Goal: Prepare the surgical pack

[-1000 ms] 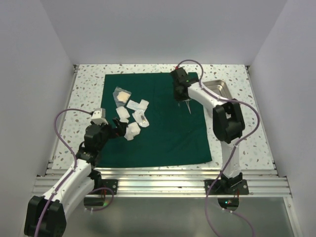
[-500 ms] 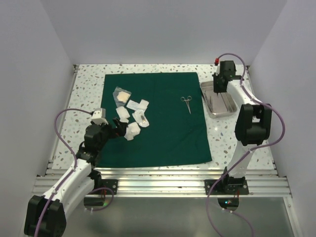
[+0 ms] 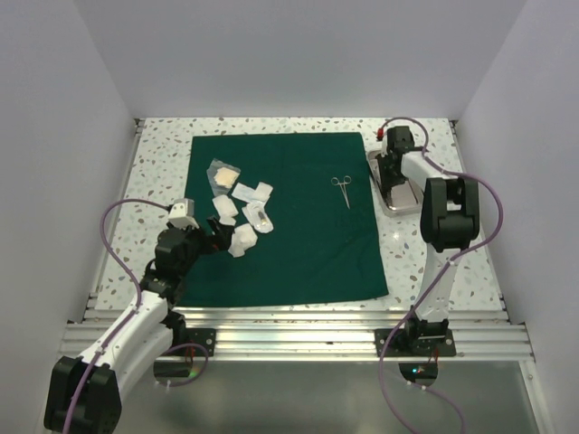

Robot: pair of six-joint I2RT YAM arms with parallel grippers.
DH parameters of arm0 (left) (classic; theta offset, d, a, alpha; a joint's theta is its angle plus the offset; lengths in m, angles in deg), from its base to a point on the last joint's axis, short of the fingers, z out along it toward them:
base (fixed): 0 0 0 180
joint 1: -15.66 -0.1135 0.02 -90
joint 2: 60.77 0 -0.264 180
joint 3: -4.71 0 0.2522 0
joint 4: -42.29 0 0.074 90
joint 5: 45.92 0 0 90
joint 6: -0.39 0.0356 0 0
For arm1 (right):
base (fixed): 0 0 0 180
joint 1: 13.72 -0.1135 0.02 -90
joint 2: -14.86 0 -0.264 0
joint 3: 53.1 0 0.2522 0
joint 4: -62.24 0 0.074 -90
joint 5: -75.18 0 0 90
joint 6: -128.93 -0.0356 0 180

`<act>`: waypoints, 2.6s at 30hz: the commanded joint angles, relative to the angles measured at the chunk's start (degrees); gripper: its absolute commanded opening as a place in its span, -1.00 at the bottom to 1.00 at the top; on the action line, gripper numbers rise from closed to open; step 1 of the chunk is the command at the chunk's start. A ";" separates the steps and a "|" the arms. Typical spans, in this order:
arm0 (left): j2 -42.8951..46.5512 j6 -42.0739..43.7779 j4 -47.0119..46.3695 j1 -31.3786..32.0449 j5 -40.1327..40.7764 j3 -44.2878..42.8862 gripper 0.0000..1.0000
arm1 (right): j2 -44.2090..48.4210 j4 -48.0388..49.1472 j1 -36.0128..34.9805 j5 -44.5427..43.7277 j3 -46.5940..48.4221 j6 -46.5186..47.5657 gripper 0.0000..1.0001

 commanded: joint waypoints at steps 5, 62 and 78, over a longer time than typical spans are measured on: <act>0.42 1.36 -3.18 0.39 -0.29 0.08 1.00 | 8.17 -0.92 -0.07 -2.31 -1.82 -2.01 -0.27; 0.68 1.53 -2.91 0.39 -0.02 0.17 1.00 | 5.99 -2.50 -18.44 -3.63 -8.86 -19.85 -0.80; 1.04 1.62 -3.00 0.39 -0.37 0.17 1.00 | 17.14 -5.31 -17.92 -5.38 -11.15 -18.00 -1.00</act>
